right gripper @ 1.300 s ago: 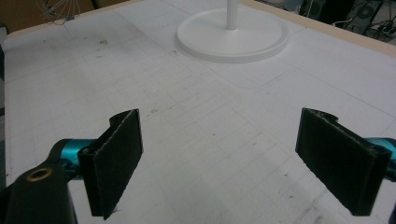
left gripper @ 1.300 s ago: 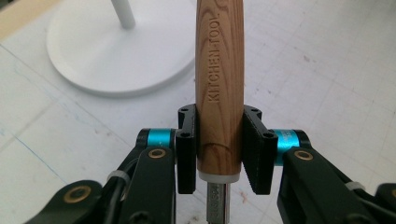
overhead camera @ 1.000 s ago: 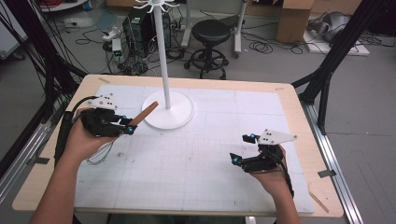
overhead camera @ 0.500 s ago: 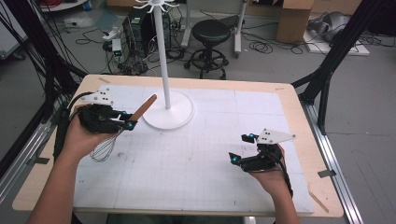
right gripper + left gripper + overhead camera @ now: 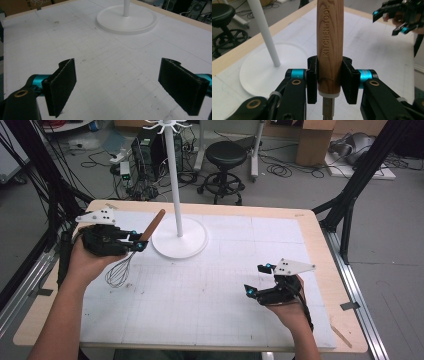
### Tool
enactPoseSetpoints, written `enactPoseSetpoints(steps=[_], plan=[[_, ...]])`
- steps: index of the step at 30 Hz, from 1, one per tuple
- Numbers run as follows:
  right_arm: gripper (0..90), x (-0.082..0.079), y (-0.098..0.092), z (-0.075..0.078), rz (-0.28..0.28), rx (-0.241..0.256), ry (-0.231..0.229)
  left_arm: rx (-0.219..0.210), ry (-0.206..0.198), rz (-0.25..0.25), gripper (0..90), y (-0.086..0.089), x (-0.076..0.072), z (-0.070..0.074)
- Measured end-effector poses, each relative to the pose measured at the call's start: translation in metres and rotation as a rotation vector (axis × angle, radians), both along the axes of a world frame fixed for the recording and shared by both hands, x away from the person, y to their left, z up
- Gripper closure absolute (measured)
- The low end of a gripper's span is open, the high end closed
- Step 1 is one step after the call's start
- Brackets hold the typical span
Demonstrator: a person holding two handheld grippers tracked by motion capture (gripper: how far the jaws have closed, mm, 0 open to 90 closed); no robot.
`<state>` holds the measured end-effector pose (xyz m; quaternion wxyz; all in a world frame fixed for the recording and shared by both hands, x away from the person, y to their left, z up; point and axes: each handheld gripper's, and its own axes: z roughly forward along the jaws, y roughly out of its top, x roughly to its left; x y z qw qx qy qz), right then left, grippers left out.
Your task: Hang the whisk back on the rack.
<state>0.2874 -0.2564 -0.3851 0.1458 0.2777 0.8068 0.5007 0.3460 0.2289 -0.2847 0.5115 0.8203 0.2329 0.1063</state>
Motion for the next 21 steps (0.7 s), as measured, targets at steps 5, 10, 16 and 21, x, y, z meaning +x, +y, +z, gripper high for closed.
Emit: enactPoseSetpoints(steps=[5,10,16,21], plan=[[13.6,-0.001,0.001,0.000,0.007,0.000,-0.006,-0.053,-0.020,-0.012,69.8,0.001,0.006,0.013],[13.6,0.000,-0.001,0.000,0.006,0.007,-0.001,-0.060,-0.048,-0.016,69.8,-0.001,0.012,0.026],[13.6,0.000,-0.001,0.000,0.004,0.004,0.002,-0.070,-0.074,-0.011,69.9,-0.003,0.019,0.044],[13.5,0.000,-0.001,0.000,0.001,0.006,0.005,-0.107,-0.096,-0.018,69.9,-0.002,0.023,0.059]])
